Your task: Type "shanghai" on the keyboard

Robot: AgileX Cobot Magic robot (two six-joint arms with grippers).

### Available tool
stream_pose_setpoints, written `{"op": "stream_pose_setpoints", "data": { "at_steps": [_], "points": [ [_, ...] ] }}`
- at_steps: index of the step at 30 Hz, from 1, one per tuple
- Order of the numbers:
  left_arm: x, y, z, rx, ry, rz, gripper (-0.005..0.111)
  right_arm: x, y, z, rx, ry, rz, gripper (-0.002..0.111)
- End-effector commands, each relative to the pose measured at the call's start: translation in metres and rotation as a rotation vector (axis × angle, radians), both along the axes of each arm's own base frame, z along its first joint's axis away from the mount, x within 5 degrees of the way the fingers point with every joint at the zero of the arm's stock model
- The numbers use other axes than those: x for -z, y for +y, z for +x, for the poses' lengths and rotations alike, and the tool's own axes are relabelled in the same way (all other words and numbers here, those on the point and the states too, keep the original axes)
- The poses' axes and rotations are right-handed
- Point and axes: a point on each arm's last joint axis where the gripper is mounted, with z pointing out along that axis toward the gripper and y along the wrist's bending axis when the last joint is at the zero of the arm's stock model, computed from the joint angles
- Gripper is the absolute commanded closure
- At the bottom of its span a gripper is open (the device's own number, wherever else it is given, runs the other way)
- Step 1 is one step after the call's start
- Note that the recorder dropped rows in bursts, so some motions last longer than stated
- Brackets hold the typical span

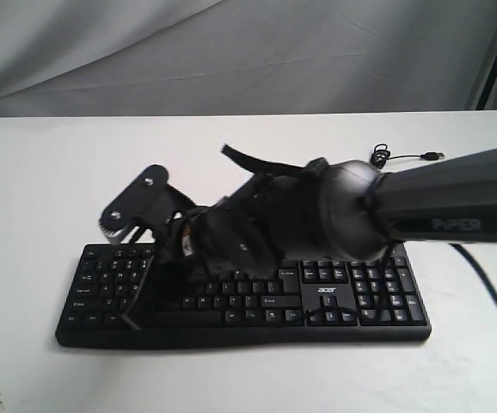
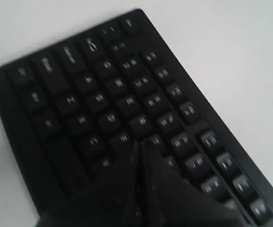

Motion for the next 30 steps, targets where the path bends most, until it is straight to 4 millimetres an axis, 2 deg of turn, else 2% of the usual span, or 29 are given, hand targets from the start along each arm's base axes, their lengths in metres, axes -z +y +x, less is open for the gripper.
{"op": "stream_pose_setpoints", "data": {
  "at_steps": [1,6,30],
  "points": [
    [0.0010,-0.0002,-0.0001,0.003,-0.002,-0.002,0.107,0.0101,-0.0241,-0.0065,0.048,0.011,0.018,0.108],
    [0.0010,-0.0002,-0.0001,0.003,-0.002,-0.002,0.107,0.0182,-0.0272,-0.0090,0.062,0.007,0.039,0.108],
    [0.0010,-0.0002,-0.0001,0.003,-0.002,-0.002,0.107,0.0181,-0.0249,-0.0113,0.070,0.016,0.050,0.108]
  ]
}}
